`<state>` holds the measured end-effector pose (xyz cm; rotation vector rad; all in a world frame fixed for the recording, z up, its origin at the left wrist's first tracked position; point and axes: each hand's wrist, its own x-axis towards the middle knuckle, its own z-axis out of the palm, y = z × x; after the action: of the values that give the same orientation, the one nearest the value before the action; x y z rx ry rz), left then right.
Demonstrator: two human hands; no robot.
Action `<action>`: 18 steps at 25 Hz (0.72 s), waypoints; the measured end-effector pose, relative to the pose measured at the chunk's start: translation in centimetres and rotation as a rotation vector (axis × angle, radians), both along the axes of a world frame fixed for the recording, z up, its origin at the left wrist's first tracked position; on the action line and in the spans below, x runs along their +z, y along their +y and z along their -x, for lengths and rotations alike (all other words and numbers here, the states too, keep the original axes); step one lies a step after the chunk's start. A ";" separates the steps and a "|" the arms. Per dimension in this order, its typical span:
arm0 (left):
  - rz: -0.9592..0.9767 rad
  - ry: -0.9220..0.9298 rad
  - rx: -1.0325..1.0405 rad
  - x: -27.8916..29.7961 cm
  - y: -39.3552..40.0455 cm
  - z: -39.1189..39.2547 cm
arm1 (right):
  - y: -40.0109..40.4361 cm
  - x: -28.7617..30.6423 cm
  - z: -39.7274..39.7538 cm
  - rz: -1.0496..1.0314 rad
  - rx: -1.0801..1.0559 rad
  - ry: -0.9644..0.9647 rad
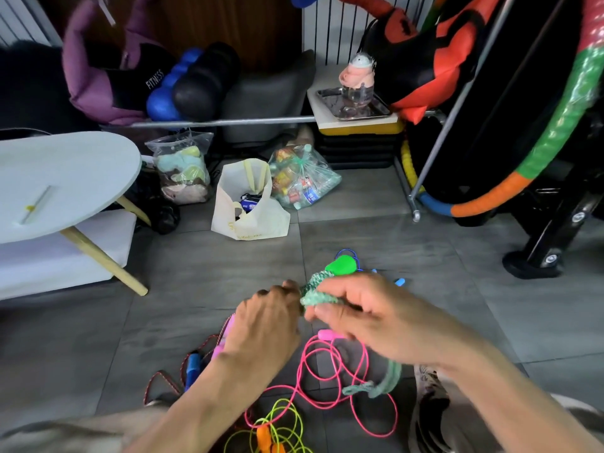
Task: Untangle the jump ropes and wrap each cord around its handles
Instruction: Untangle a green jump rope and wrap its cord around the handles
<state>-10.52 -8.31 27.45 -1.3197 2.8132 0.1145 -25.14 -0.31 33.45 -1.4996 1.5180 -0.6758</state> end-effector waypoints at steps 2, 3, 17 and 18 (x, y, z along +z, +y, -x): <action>0.039 0.069 -0.103 0.7 0.3 0.1 | -0.7 0.6 1.5 0.148 -0.037 0.257; 0.038 0.096 -0.187 0.7 0.5 0.1 | -1.0 0.7 2.3 0.209 -0.052 0.409; -0.353 0.990 0.176 3.5 -1.5 -1.5 | -3.2 -3.3 2.6 0.236 -0.209 0.064; -0.333 0.994 0.218 3.2 -2.0 -1.6 | -3.1 -3.4 1.6 0.214 -0.186 0.081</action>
<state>-8.96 -10.35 30.64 -1.8094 3.0325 1.5575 -26.75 -3.43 30.08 -1.5715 1.7058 -0.9208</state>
